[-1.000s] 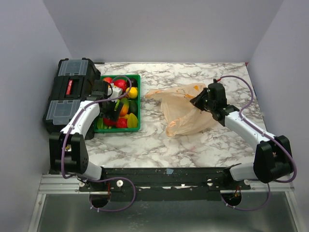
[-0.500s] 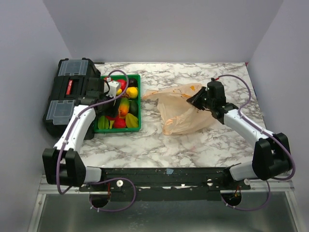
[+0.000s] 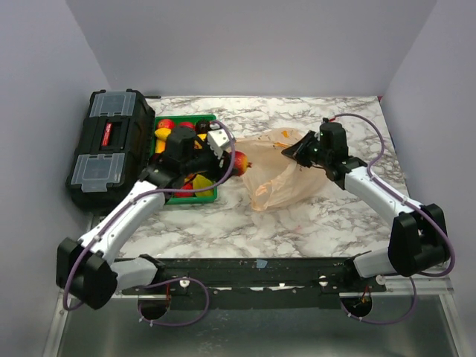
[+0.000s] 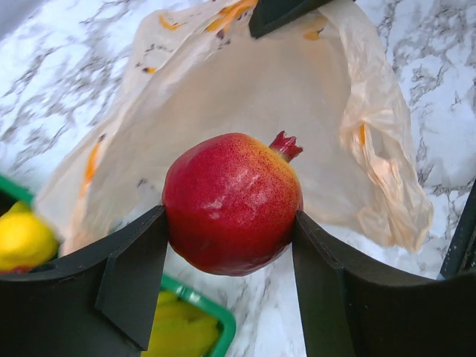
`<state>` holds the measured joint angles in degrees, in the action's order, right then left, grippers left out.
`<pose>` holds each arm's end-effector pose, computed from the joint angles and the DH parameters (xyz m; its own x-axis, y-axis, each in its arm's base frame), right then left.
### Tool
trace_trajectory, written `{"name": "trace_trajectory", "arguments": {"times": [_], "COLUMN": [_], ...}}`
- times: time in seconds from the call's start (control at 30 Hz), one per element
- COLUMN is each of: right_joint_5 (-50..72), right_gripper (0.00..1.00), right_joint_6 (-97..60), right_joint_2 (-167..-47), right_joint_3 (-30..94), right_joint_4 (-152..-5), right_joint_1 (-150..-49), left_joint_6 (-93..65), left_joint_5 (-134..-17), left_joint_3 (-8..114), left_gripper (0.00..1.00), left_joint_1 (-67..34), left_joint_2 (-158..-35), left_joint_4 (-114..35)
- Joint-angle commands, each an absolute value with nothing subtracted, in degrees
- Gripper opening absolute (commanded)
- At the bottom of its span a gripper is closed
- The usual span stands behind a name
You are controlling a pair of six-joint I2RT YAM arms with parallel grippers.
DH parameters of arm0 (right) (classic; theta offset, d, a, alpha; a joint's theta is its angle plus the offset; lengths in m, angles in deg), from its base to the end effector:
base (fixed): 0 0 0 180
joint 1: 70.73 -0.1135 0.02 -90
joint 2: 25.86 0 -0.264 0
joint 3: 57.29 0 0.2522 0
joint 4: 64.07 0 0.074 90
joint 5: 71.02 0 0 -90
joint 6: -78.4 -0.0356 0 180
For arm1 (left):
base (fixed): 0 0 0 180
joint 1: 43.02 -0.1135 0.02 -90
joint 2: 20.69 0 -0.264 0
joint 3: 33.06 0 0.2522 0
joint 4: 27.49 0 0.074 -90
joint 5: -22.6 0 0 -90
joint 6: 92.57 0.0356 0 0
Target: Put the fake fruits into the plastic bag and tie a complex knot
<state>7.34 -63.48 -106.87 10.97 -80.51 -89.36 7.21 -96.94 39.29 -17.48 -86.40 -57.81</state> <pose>0.3007 0.1090 0.2655 -0.6628 0.5897 -0.4615 0.0674 0.6608 0.7476 0.2253 -0.1271 0.3411 -0.2242 0.2709 -0.9361 0.8327 0.5523 -0.0396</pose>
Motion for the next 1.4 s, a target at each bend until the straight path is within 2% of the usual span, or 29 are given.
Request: {"name": "trace_trajectory", "arguments": {"times": [0.0, 0.13, 0.3, 0.5, 0.67, 0.93, 1.07, 1.27, 1.37], "right_joint_5": [4.58, 4.22, 4.45, 5.66, 7.41, 9.29, 9.47, 9.87, 9.77], "right_gripper": [0.01, 0.01, 0.01, 0.01, 0.01, 0.01, 0.01, 0.00, 0.01], "right_joint_6": [-64.31, -63.96, -63.69, -62.93, -62.67, -61.35, -61.24, -60.80, -60.72], "right_joint_2": [-105.60, -105.01, -105.01, -104.66, -104.44, -104.01, -103.65, -103.38, -103.62], "right_joint_3": [9.40, 8.63, 7.90, 7.68, 6.60, 5.59, 4.69, 3.92, 4.06], "right_joint_4": [-78.96, -78.43, -78.70, -79.27, -78.88, -79.59, -79.00, -78.47, -78.40], "right_joint_1": [-89.27, -89.27, -89.26, -89.27, -89.27, -89.26, -89.22, -89.27, -89.27], "left_joint_6": [5.53, 7.75, 8.72, 11.54, 11.65, 6.45, 3.86, 5.48, 6.39], "left_joint_5": [-96.49, -86.38, -81.64, -82.14, -84.30, -87.47, -90.37, -89.60, -86.67], "left_joint_3": [36.03, 35.28, 38.63, 42.80, 40.82, 37.63, 37.64, 39.81, 41.75], "left_gripper": [0.45, 0.45, 0.49, 0.81, 0.95, 0.99, 0.98, 0.98, 0.92], "left_joint_1": [-10.57, -5.68, -2.96, -2.35, -2.34, -3.82, -9.83, -24.47, -30.02], "left_joint_2": [-95.53, -104.07, -112.71, -117.87, -112.94, -92.85, -83.42, -82.44, -86.51], "left_joint_4": [-36.27, -26.11, -18.61, -19.59, -24.30, -40.77, -52.34, -68.50, -73.77]}}
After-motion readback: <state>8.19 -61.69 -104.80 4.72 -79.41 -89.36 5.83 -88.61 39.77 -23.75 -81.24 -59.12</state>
